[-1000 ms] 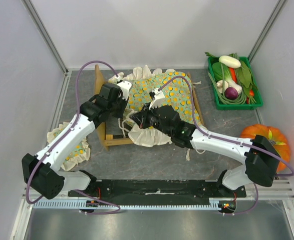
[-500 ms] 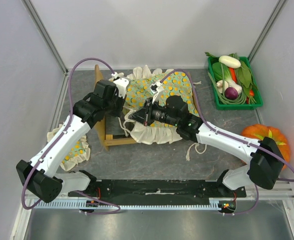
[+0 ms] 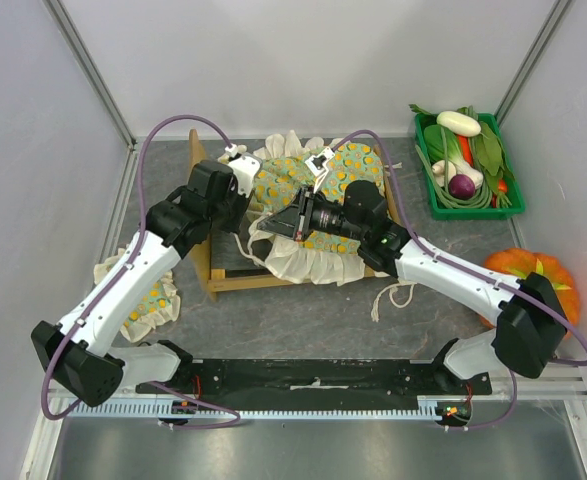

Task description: Set up the pet bed

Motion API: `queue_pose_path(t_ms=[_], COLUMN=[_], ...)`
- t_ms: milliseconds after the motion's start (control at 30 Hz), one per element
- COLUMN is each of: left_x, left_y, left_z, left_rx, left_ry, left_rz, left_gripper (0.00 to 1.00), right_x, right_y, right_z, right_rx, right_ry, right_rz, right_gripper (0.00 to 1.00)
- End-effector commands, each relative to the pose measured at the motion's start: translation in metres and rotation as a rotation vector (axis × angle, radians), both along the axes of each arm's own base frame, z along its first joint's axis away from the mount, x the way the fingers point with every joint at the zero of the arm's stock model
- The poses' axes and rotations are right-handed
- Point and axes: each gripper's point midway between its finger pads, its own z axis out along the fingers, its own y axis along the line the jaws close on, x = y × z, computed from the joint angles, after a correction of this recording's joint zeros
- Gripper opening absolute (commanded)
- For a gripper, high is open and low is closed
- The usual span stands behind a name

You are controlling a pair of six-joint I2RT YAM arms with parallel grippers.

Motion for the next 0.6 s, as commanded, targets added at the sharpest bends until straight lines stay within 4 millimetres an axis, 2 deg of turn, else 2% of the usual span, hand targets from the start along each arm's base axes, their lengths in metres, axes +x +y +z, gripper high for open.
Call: queue_pose_path(t_ms=[0,133,233,267,333,367,400,433,467,500,567], left_x=[0.017,0.020,0.020,0.019,0.012,0.008,-0.001,-0.006,-0.014,-0.030,-0.043], left_y=[0.024,0.021,0.023,0.025,0.022,0.020,0.017,0.012,0.004,-0.013,-0.028], left_z=[0.023,0.033,0.035,0.034,0.026,0.023,0.021,0.020,0.022,0.027,0.035], left_rx=[0.109,0.108,0.134,0.144,0.144,0.140,0.128,0.103,0.060,-0.012,-0.091], left_ry=[-0.118,-0.163,-0.181,-0.180,-0.147,-0.124,-0.083,-0.051,-0.023,0.022,0.048], left_rz=[0.053,0.026,0.013,0.012,-0.029,-0.044,-0.069,-0.094,-0.121,-0.216,-0.290], left_gripper=[0.02,0.02,0.02,0.02,0.02,0.02,0.02,0.02,0.02,0.02,0.02], right_x=[-0.014,-0.018,-0.010,-0.004,0.006,0.025,0.031,0.039,0.048,0.049,0.051], right_y=[-0.002,-0.001,-0.003,-0.005,-0.008,-0.017,-0.022,-0.028,-0.038,-0.040,-0.042], right_z=[0.062,0.069,0.073,0.064,0.060,0.036,0.036,0.031,0.016,0.016,0.012], right_rx=[0.170,0.204,0.205,0.158,0.111,-0.014,-0.047,-0.080,-0.163,-0.175,-0.192], right_ry=[-0.098,-0.083,-0.105,-0.079,-0.102,-0.086,-0.102,-0.105,-0.096,-0.103,-0.105], right_rz=[0.077,0.114,0.087,0.055,-0.009,-0.131,-0.173,-0.228,-0.292,-0.305,-0.314], right_gripper=[0.00,0.00,0.00,0.00,0.00,0.00,0.00,0.00,0.00,0.00,0.00])
